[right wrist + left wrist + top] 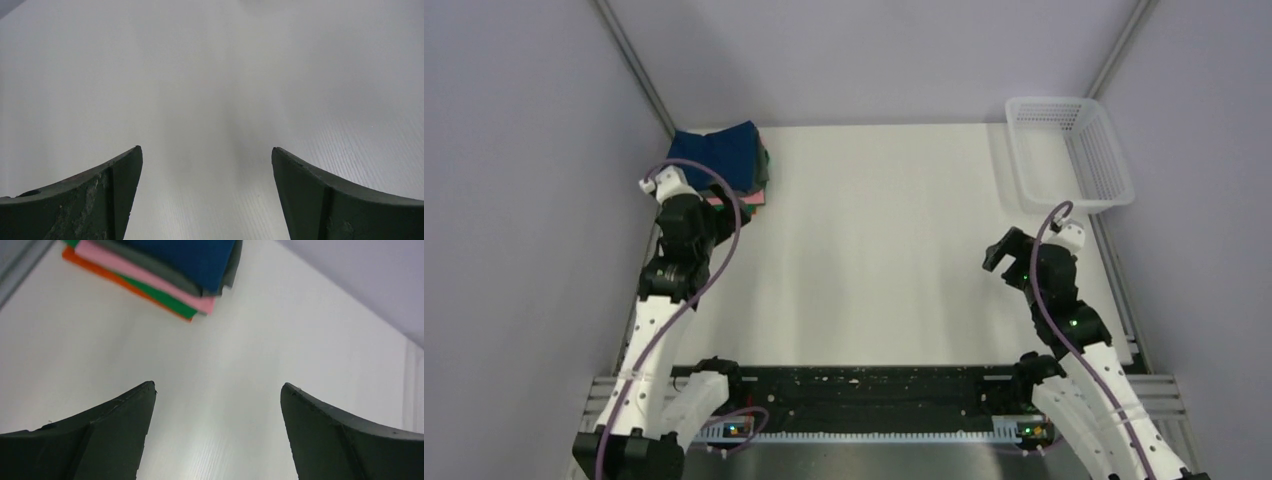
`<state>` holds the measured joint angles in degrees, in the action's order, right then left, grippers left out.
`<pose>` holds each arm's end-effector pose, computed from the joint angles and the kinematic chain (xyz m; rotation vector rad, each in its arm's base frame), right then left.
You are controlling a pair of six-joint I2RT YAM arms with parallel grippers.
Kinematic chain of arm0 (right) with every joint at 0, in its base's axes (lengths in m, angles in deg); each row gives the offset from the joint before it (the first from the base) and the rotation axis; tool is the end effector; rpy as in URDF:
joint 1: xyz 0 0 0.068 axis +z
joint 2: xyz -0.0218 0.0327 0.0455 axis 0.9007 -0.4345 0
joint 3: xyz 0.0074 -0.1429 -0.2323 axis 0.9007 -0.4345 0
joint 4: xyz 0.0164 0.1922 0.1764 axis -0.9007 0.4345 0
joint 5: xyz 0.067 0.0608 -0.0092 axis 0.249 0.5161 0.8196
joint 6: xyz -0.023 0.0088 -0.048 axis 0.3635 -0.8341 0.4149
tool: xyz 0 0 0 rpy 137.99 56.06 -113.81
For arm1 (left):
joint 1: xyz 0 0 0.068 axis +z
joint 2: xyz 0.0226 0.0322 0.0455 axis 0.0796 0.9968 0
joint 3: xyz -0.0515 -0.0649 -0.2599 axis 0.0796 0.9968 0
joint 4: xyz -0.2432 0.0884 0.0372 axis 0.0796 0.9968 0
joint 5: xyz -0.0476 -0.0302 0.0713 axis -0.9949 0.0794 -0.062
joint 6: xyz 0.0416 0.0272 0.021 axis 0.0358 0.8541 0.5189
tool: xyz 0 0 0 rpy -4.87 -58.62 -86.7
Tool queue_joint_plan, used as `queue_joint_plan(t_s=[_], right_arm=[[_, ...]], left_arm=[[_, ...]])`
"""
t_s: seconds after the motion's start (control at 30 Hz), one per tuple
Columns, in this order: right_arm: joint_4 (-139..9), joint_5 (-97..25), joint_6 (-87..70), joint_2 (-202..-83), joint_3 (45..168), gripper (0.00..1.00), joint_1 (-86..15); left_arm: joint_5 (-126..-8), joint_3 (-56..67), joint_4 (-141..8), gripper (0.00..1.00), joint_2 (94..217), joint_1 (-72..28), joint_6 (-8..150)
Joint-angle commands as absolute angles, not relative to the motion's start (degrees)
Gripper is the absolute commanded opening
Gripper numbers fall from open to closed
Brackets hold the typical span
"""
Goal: Fold and stack the t-shirts
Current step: Reset both arms
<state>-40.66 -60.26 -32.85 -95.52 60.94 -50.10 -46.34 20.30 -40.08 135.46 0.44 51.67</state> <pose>0.1422 0.0252 0.2515 0.4817 2.0002 0.1914 0.2141 -0.0078 0.3587 -0.5936 1.8602 -0.1971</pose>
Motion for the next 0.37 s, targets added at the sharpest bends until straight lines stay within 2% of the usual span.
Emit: queue_joint_plan(t_s=[0.0,0.17,0.33], right_arm=[[-37.67,-63.78,-34.41,-90.4,60.11,0.99,-49.94],[-37.55,-62.51,-34.65,-86.81,59.4,0.99,-49.84],[-37.59,-61.13,-34.06,-83.96,59.41,0.99,-49.88]], left_arm=[[-49.27,31.93,-37.92,0.99,127.12,0.35,46.49],[-47.43,34.39,-32.11,0.99,119.91,0.35,48.04],[-47.32,34.53,-29.79,0.99,117.88,0.35,47.65]])
